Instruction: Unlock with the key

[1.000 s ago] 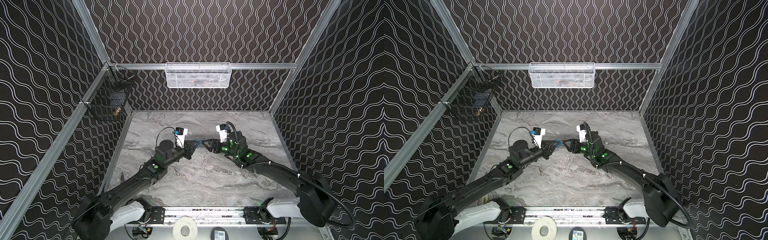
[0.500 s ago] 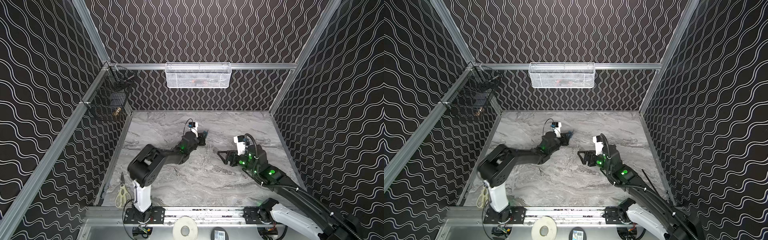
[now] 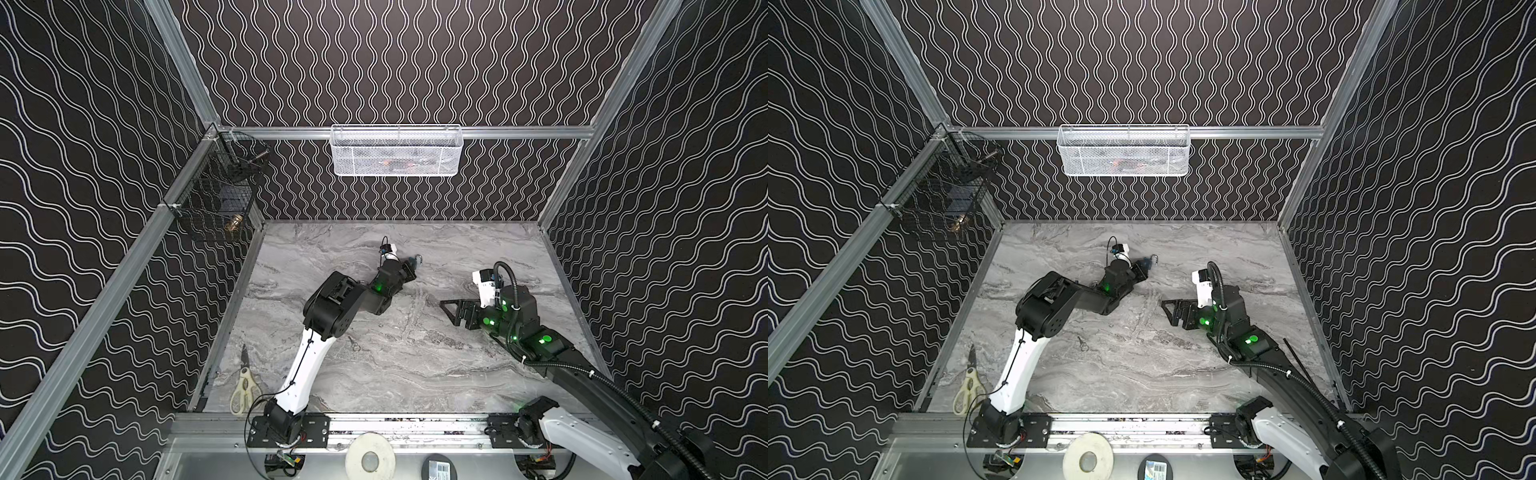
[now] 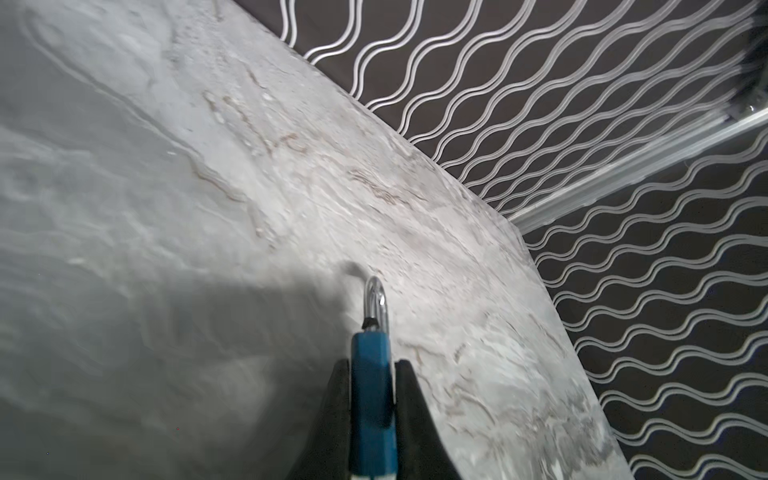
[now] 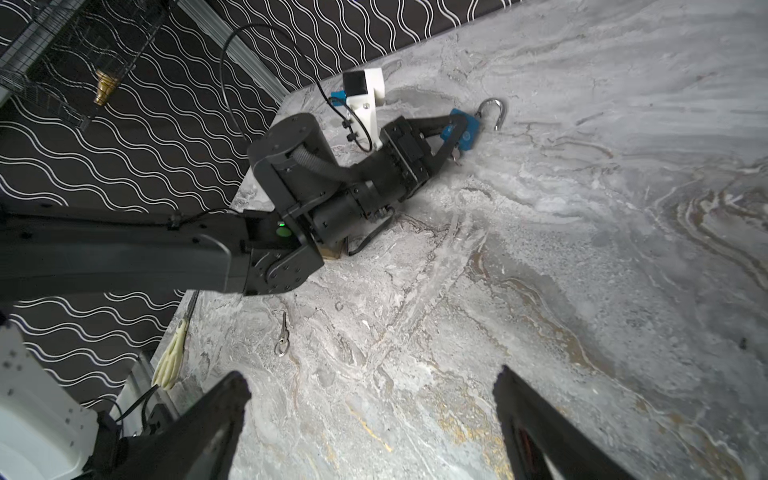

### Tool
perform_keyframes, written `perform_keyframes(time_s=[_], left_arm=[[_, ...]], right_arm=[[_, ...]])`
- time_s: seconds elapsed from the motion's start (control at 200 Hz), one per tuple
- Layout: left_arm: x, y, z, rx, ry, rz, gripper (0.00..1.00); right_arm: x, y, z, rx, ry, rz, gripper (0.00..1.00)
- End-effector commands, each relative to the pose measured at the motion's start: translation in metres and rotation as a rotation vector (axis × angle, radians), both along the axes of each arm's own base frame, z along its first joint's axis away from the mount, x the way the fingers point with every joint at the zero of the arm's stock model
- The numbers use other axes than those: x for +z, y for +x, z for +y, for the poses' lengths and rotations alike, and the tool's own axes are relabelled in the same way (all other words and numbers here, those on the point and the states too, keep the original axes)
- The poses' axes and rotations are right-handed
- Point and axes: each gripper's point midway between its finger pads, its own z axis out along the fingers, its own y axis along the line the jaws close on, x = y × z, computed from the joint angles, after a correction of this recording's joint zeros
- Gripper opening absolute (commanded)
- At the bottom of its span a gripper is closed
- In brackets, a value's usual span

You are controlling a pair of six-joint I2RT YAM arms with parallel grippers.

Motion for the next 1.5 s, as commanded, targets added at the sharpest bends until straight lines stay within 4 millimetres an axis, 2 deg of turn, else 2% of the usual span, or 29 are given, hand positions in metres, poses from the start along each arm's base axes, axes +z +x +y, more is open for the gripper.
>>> perform_keyframes(time_s=[0.0,0.09,0.26,0.325,0.45,0.545,0.661,0.736,0.791,0.861,0.951,1.076,1.086,1.171,1.241,1.346,1.426,1.441,1.496], left_arm=[[0.001,0.01,0.001,0.002,-0.014,-0.011,0.0],[-0.002,0.015,-0.001,-0.011,0.009,-0.006,0.08],[-0.011,0.018,0.001,0.002,0.066,0.031,0.49],[-0.013,0.018,0.005,0.017,0.092,0.05,0.57],[-0.012,0.015,0.013,0.043,0.16,0.076,0.6],[-0.002,0.01,0.021,0.058,0.248,0.087,0.66],[0.02,0.002,0.024,0.032,0.362,0.069,0.71],[0.034,-0.006,0.026,0.001,0.406,0.06,0.79],[0.051,-0.016,0.033,-0.015,0.443,0.053,0.86],[0.074,-0.041,0.053,-0.012,0.494,0.064,0.93],[0.092,-0.097,0.098,0.014,0.532,0.111,0.99],[0.108,-0.191,0.16,0.033,0.531,0.209,0.99],[0.102,-0.199,0.166,0.034,0.535,0.233,0.99],[0.102,-0.264,0.198,0.039,0.46,0.324,0.99],[0.102,-0.306,0.22,0.055,0.385,0.394,0.99],[0.112,-0.352,0.253,0.128,0.319,0.47,0.99],[0.124,-0.37,0.263,0.131,0.291,0.483,0.99],[0.126,-0.373,0.264,0.131,0.288,0.489,0.99],[0.135,-0.38,0.266,0.116,0.293,0.498,0.99]], right_arm=[[0.005,0.001,0.008,0.044,0.034,-0.016,0.95],[0.004,0.002,0.01,0.056,0.04,-0.01,0.97],[0.002,0.004,0.008,0.055,0.036,-0.011,0.99],[0.003,0.007,0.003,0.038,0.037,-0.012,0.99],[0.004,0.007,0.002,0.04,0.046,-0.011,0.99],[0.006,0.006,0.003,0.046,0.052,-0.007,0.99],[0.004,0.002,0.003,0.058,0.05,-0.002,0.99],[0.0,-0.002,0.003,0.072,0.036,-0.003,0.98],[-0.003,-0.004,0.001,0.076,0.017,-0.012,0.96],[-0.012,-0.007,0.003,0.089,0.005,-0.005,0.93],[-0.022,-0.009,0.011,0.117,0.01,0.027,0.89],[-0.03,-0.033,0.062,0.292,0.026,0.053,0.85],[-0.032,-0.035,0.067,0.305,0.021,0.059,0.85],[-0.046,-0.057,0.111,0.434,-0.056,0.098,0.82],[-0.063,-0.068,0.14,0.495,-0.126,0.151,0.78],[-0.082,-0.081,0.17,0.572,-0.224,0.193,0.7],[-0.106,-0.086,0.182,0.605,-0.394,0.197,0.69],[-0.103,-0.082,0.188,0.604,-0.416,0.178,0.69],[-0.114,-0.08,0.196,0.611,-0.52,0.17,0.68]])
